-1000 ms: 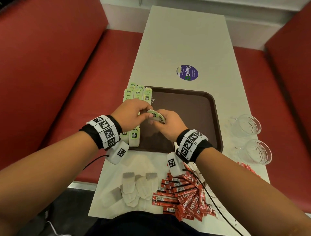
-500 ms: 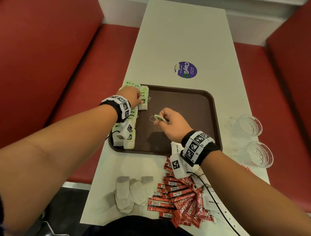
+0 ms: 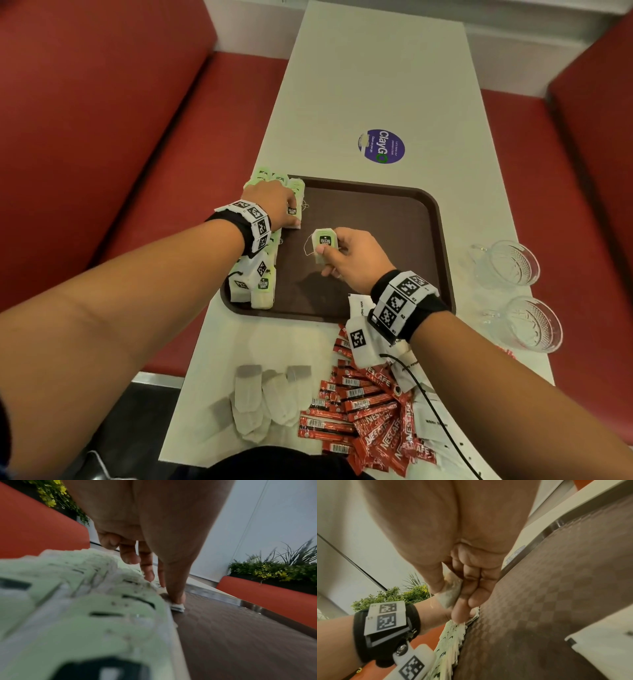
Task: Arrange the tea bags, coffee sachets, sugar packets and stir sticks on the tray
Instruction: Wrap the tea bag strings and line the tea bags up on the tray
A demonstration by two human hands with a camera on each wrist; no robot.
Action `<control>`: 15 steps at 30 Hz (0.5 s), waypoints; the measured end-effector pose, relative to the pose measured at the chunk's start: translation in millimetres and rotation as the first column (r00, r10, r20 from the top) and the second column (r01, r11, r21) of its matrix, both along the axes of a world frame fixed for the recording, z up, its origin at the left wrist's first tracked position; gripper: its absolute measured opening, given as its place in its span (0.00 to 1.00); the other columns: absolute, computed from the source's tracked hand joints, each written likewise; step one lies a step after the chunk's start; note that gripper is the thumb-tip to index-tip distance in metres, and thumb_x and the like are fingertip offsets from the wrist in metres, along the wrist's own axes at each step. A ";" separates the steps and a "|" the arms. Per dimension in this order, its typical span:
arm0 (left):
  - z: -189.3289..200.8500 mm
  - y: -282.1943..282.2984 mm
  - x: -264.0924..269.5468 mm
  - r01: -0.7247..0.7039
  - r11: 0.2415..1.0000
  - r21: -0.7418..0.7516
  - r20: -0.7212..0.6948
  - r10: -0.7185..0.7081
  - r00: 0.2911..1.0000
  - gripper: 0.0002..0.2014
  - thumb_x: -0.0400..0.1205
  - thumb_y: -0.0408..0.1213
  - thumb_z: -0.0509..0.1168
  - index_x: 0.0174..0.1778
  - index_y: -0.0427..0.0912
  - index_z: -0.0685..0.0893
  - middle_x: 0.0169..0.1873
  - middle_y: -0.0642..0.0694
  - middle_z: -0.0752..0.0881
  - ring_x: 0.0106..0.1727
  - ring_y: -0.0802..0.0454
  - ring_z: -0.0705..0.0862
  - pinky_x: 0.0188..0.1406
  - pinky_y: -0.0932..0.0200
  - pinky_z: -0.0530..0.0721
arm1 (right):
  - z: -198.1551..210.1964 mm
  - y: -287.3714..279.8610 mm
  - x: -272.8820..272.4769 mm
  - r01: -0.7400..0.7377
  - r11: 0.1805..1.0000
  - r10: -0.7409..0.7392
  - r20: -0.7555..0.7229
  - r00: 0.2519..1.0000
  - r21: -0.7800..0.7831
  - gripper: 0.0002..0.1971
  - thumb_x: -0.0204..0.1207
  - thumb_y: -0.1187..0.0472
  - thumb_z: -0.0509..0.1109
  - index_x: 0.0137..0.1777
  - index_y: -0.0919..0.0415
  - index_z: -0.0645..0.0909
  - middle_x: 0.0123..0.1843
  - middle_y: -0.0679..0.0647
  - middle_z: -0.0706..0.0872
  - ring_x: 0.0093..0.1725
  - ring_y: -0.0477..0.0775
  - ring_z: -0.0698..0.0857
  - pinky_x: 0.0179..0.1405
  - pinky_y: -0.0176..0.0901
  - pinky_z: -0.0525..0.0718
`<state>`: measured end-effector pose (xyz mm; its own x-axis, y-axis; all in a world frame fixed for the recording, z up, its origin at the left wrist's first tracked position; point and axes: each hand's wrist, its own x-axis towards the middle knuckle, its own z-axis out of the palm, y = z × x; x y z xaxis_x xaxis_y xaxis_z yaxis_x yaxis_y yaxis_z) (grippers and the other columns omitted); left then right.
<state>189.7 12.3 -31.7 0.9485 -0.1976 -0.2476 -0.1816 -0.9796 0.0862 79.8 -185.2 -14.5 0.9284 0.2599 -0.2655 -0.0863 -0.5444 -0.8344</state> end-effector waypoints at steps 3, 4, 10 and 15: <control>11.0 0.1 -6.1 0.012 0.998 -0.066 0.031 -0.010 0.999 0.19 0.78 0.64 0.66 0.58 0.57 0.86 0.58 0.50 0.83 0.61 0.45 0.82 0.62 0.46 0.77 | -0.3 -0.3 1.5 0.004 0.999 -0.002 0.047 0.999 -0.044 0.09 0.83 0.52 0.70 0.51 0.58 0.85 0.43 0.53 0.91 0.41 0.51 0.91 0.48 0.61 0.90; 16.8 -0.4 -9.9 0.021 0.987 -0.158 0.055 -0.013 0.998 0.17 0.80 0.64 0.64 0.54 0.57 0.86 0.56 0.51 0.84 0.58 0.47 0.83 0.59 0.48 0.78 | -0.7 -0.4 2.3 0.005 0.998 -0.001 0.063 0.998 -0.058 0.10 0.82 0.51 0.70 0.50 0.58 0.86 0.43 0.52 0.90 0.42 0.52 0.90 0.49 0.61 0.89; 56.1 -5.9 -60.8 0.166 0.765 -0.622 -0.021 -0.229 0.973 0.11 0.80 0.58 0.70 0.47 0.55 0.89 0.42 0.57 0.88 0.37 0.61 0.81 0.41 0.58 0.82 | 1.1 0.1 4.6 0.051 0.998 -0.047 0.139 0.989 -0.027 0.12 0.82 0.50 0.71 0.44 0.57 0.86 0.38 0.54 0.89 0.40 0.56 0.87 0.45 0.60 0.87; 48.1 2.6 -70.8 0.212 0.776 -0.594 0.023 -0.247 0.969 0.02 0.82 0.44 0.71 0.48 0.53 0.88 0.37 0.56 0.89 0.39 0.54 0.84 0.44 0.51 0.84 | -2.9 5.7 3.0 0.004 0.999 0.002 0.146 0.989 -0.038 0.09 0.79 0.50 0.73 0.43 0.55 0.86 0.36 0.51 0.88 0.36 0.52 0.86 0.41 0.56 0.87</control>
